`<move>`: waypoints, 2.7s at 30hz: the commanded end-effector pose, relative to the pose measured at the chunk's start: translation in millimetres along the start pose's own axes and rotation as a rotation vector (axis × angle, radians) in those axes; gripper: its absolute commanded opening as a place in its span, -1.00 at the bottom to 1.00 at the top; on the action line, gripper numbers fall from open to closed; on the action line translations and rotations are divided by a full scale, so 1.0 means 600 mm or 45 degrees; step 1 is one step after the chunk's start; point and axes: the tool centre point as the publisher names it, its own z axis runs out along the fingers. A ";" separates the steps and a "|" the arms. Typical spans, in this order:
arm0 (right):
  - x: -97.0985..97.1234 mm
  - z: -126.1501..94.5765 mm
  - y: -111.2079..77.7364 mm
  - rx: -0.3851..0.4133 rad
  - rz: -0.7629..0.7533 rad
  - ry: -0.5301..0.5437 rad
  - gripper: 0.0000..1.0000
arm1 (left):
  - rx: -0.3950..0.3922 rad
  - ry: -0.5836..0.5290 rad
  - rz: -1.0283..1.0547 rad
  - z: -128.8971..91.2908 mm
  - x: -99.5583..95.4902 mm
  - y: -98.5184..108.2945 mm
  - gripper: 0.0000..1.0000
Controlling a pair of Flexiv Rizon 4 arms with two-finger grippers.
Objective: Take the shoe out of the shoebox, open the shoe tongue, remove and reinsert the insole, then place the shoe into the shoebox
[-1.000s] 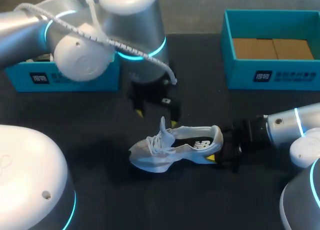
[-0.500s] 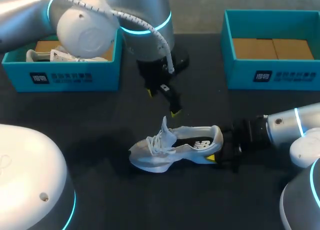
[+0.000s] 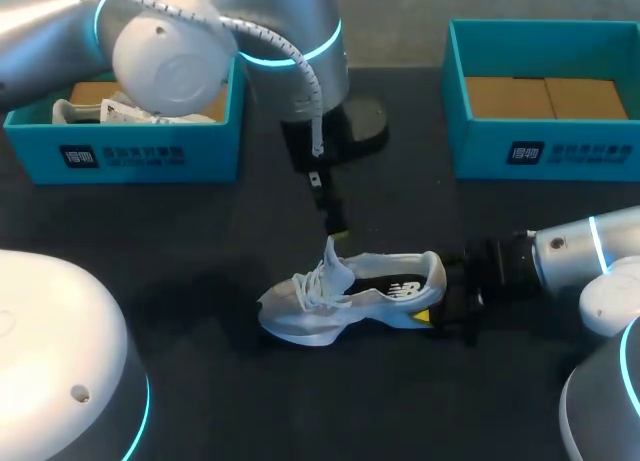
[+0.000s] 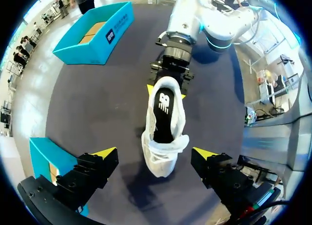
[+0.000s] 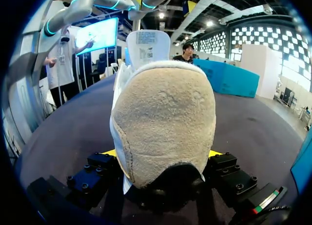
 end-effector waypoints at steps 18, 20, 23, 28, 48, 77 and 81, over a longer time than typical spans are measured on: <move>0.000 0.005 -0.001 0.003 0.000 -0.004 -1.00 | 0.027 0.014 0.052 0.013 0.006 -0.010 1.00; 0.000 0.005 -0.001 0.003 0.000 -0.004 -1.00 | 0.031 0.038 0.090 0.023 0.008 -0.017 1.00; 0.000 0.005 -0.001 0.003 0.000 -0.004 -1.00 | 0.036 0.058 0.124 0.042 0.010 -0.030 0.97; 0.000 0.005 -0.001 0.003 0.000 -0.004 -1.00 | 0.030 0.083 0.177 0.070 0.021 -0.050 -0.36; 0.000 0.005 -0.001 0.003 0.000 -0.004 -1.00 | 0.003 0.130 0.221 0.131 0.074 -0.105 -1.00; 0.000 0.005 -0.001 0.003 0.000 -0.004 -1.00 | -0.021 0.155 0.230 0.156 0.071 -0.100 -1.00; 0.000 0.005 -0.001 0.003 0.000 -0.004 -1.00 | -0.056 0.184 0.228 0.182 0.066 -0.092 -1.00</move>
